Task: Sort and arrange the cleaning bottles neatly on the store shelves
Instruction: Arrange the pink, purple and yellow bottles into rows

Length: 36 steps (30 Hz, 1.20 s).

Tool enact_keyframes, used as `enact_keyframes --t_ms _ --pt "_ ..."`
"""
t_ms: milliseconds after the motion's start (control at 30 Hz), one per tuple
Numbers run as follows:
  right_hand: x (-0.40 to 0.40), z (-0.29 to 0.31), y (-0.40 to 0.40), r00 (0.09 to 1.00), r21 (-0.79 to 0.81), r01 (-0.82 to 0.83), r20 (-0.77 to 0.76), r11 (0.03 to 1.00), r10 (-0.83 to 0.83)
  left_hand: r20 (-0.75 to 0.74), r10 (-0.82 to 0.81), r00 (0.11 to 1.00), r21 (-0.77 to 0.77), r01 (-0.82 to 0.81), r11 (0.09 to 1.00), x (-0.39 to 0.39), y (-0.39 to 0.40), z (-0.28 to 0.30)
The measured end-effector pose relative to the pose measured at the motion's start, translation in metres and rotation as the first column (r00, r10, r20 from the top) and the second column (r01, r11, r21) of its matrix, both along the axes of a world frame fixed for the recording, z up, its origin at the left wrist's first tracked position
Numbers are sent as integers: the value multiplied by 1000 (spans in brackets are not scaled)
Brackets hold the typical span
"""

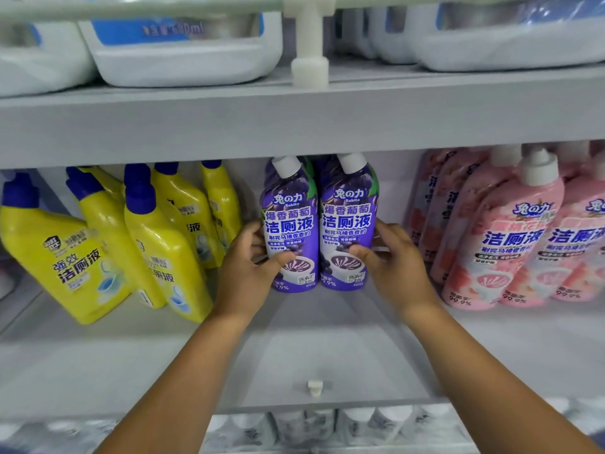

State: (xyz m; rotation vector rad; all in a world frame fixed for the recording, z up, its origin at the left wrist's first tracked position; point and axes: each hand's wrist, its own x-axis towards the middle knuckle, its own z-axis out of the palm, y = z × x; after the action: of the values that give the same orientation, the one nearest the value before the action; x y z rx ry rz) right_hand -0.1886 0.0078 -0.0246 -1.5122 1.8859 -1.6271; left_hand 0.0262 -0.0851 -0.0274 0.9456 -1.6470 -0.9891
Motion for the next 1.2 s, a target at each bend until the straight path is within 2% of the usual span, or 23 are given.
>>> enact_keyframes --t_ms 367,433,467,533,567,667,800,967,1200 --pt "1 -7 -7 1000 -27 -17 6 999 18 -5 10 1000 -25 -10 1000 -3 -6 -12" --pt "1 -10 -4 999 -16 -24 35 1000 25 -74 30 997 -19 -31 999 -2 -3 -10" --pt "0 -9 -2 995 -33 -21 96 999 24 -118 61 991 -15 -63 998 -1 -5 -6" --pt "-4 0 -2 939 -76 -13 342 997 38 -179 54 982 24 -50 998 -2 -17 5" --pt "-9 5 -8 888 -67 -16 457 998 45 -240 6 971 113 22 993 -6 -26 11" --pt "-20 22 -36 755 -6 -101 650 995 81 -449 -48 892 333 217 918 -28 -45 36" --pt "-9 37 -57 685 64 -185 724 981 82 -492 -28 870 456 285 843 -45 -48 51" --pt "-1 40 -59 544 -44 -298 813 954 207 -511 -43 859 468 320 824 -44 -51 37" --pt "-3 42 -59 524 -57 -298 824 953 214 -480 -34 877 488 299 820 -44 -55 32"
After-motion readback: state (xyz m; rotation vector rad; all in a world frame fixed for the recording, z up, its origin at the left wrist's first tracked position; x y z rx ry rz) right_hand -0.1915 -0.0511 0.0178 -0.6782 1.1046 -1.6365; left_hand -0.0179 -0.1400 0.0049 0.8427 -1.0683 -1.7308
